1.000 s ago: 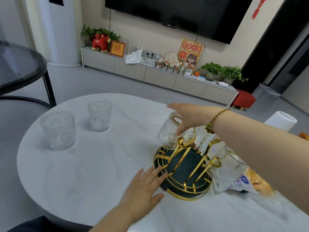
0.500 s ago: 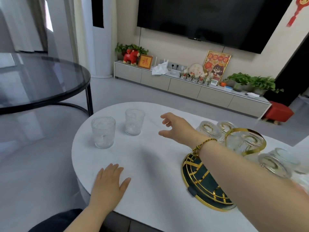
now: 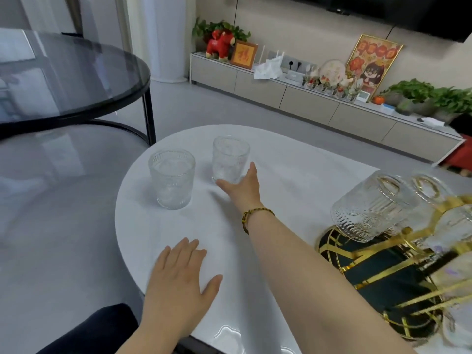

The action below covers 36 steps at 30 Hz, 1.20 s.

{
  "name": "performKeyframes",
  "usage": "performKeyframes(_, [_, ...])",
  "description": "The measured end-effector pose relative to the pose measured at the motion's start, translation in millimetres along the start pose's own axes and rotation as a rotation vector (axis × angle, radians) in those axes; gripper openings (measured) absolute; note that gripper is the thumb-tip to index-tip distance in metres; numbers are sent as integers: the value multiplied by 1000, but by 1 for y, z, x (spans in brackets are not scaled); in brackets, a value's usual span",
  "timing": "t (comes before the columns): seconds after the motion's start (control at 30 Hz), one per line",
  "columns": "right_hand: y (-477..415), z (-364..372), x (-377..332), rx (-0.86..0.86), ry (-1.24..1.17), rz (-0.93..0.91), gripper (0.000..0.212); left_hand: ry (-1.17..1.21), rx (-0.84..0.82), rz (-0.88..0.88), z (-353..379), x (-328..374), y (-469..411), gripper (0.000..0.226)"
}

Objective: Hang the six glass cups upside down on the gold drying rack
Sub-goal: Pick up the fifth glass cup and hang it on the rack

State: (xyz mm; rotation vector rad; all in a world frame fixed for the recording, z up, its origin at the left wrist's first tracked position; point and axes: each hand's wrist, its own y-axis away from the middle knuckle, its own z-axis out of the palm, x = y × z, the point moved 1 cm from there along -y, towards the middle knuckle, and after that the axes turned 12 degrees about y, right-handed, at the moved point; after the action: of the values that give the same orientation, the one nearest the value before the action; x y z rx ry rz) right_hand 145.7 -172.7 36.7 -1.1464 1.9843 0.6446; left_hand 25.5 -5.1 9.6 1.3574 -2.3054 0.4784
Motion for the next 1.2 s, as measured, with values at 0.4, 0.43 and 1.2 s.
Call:
performKeyframes(0.4, [-20,3,-3,-46,-102,41,75,9,48,13,0,-4,-2,78])
performKeyframes(0.43, [-14,0,-2,-54,-136,50,73,7,43,6,0,-4,-2,77])
performKeyframes(1.2, [264,-288,-14,155,301,-201,69,142,-186,255,40,91,22,47])
